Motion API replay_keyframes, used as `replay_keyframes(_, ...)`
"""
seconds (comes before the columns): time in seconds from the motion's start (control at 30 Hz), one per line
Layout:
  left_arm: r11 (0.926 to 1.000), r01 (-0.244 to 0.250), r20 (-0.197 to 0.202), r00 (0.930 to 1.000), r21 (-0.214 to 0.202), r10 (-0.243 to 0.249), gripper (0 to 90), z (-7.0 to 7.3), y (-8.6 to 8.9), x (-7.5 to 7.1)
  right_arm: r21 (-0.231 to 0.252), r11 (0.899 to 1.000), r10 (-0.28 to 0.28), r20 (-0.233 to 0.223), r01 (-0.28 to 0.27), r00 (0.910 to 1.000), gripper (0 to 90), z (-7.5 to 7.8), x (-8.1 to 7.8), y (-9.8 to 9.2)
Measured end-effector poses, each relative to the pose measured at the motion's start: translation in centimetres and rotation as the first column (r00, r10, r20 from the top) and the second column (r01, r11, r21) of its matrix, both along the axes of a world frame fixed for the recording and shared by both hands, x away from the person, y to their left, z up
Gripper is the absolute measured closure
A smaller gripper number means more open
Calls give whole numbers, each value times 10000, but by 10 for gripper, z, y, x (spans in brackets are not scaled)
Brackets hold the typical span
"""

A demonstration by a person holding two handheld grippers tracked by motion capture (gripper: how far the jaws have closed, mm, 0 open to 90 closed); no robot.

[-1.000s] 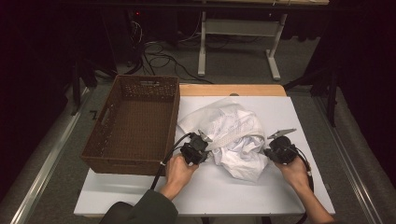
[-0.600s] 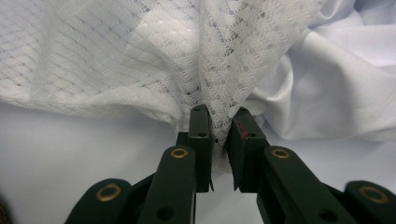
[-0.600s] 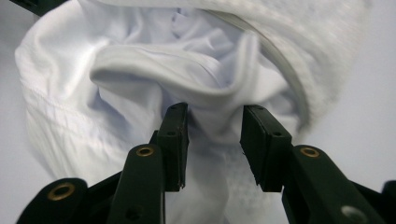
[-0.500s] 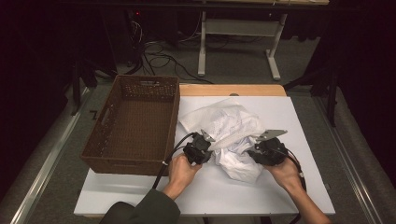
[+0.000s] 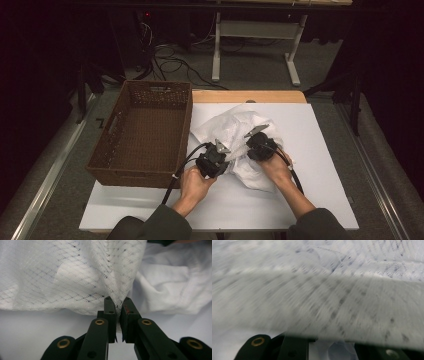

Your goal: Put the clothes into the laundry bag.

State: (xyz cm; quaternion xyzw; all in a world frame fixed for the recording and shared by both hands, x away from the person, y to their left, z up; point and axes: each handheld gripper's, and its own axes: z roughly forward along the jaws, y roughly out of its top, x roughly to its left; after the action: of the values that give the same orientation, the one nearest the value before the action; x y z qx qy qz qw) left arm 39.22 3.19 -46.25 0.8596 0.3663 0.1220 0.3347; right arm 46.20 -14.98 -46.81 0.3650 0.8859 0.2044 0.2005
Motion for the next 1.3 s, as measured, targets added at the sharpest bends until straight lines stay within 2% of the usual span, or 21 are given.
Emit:
replay_keyframes(0.1,10000,-14,-66,10000,35,14,842,-2,1,1,-35,9997,-260,70,261,9996,729,-6,8,3)
replay_keyframes(0.17,10000,-81,-85,9999,-39,80,842,-3,1,2,-7,9996,-274,85,274,9996,720,-5,8,4)
replay_keyframes(0.23,9999,-113,-118,9999,-21,113,841,-3,1,3,127,9997,-189,46,189,9998,662,-2,3,1)
replay_keyframes(0.3,9999,-125,-149,9998,17,125,840,-4,2,4,385,9992,-99,-100,103,9999,581,6,-5,-4)
replay_keyframes(0.47,9998,-203,-159,9997,33,203,840,-5,2,5,864,9951,469,143,-480,9988,529,27,-37,-19)
replay_keyframes(0.57,9997,-240,-145,9996,-10,240,841,-5,2,5,1099,9898,900,109,-907,9959,482,34,-50,-22)
replay_keyframes(0.73,9996,-256,-198,9995,-85,254,841,-4,2,6,892,9831,1635,-341,-1599,9860,387,24,-57,-6)
replay_keyframes(0.83,9996,-235,-222,9995,-145,231,841,-4,3,6,667,9816,1835,-668,-1791,9808,359,11,-50,8)
replay_keyframes(0.87,9996,-228,-223,9995,-145,225,841,-4,3,6,570,9840,1730,-743,-1690,9821,360,7,-47,12)
replay_keyframes(0.93,9996,-212,-224,9995,-178,208,841,-3,3,5,454,9877,1529,-783,-1497,9851,395,1,-41,18)
replay_keyframes(0.97,9997,-194,-210,9996,-170,190,841,-2,3,5,402,9901,1376,-776,-1348,9874,466,-1,-37,20)
replay_keyframes(1.0,9997,-147,-203,9997,-174,143,842,-2,4,4,354,9919,1246,-732,-1223,9895,585,-3,-34,21)
replay_keyframes(1.07,9997,-124,-196,9997,-211,120,842,-1,4,4,371,9908,1320,-618,-1299,9893,772,0,-29,20)
replay_keyframes(1.1,9995,-94,-212,9997,-286,88,842,-1,4,4,449,9900,1365,-554,-1341,9891,823,1,-27,18)
replay_keyframes(1.17,9994,-32,-251,9997,-356,23,843,-1,4,4,700,9901,1256,-500,-1220,9908,866,6,-22,13)
replay_keyframes(1.3,9991,177,-185,9997,-374,-184,845,2,1,0,1087,9924,607,-265,-575,9978,875,11,-12,10)
